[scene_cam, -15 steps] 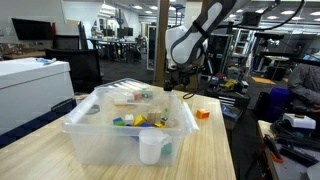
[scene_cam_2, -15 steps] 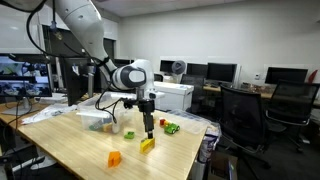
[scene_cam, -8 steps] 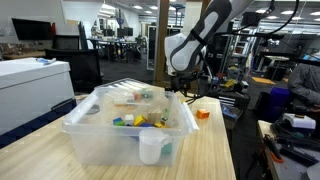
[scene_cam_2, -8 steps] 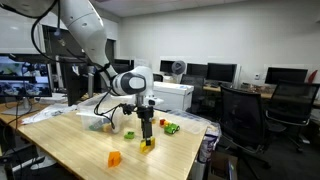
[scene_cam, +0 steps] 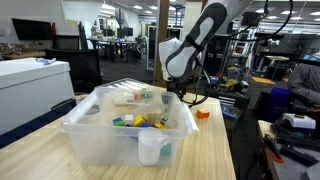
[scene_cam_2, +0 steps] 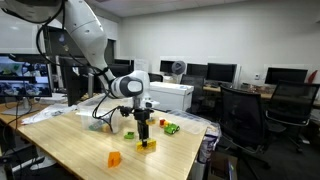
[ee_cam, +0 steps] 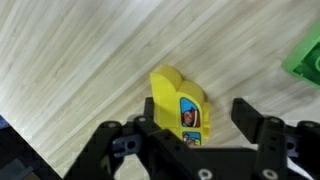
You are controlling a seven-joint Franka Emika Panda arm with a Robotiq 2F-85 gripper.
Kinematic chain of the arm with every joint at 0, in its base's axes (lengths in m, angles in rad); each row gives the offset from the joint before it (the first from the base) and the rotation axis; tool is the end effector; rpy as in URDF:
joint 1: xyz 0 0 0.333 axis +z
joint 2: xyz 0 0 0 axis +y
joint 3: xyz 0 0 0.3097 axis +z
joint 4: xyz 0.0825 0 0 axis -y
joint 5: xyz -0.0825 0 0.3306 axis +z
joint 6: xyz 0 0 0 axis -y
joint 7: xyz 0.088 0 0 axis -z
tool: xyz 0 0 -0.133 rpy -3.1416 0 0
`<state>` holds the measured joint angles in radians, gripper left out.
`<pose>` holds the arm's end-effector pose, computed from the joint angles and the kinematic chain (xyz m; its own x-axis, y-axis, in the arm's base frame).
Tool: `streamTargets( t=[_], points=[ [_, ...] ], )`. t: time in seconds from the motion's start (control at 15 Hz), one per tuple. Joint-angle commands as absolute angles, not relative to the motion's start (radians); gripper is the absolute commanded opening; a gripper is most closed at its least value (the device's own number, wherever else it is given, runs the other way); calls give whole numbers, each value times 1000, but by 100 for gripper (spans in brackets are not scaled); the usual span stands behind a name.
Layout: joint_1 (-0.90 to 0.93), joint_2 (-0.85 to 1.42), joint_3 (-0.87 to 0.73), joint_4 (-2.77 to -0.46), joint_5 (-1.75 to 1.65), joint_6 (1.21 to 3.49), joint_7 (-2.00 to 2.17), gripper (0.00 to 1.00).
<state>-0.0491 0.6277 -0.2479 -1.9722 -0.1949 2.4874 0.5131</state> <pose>0.5407 -0.1665 0.1629 0.8203 -0.5719 0.0087 -0.5521 -0.7877 0.2735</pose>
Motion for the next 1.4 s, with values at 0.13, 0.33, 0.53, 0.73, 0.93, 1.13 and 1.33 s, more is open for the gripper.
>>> streamTargets(
  t=[0.13,0.33,0.53,0.73,0.93,1.13,1.33],
  points=[
    [-37,601,-263,-1990,-174,2519,478,34],
    [-48,573,-268,-2001,-162,2528,476,28],
    [-57,499,-268,-2018,-133,2504,474,28],
    [-35,415,-274,-2026,-138,2478,500,28],
    [-14,324,-259,-2050,-153,2471,508,28],
    [22,230,-229,-2119,-179,2489,511,28],
    [63,148,-182,-2227,-222,2507,508,28]
  ],
)
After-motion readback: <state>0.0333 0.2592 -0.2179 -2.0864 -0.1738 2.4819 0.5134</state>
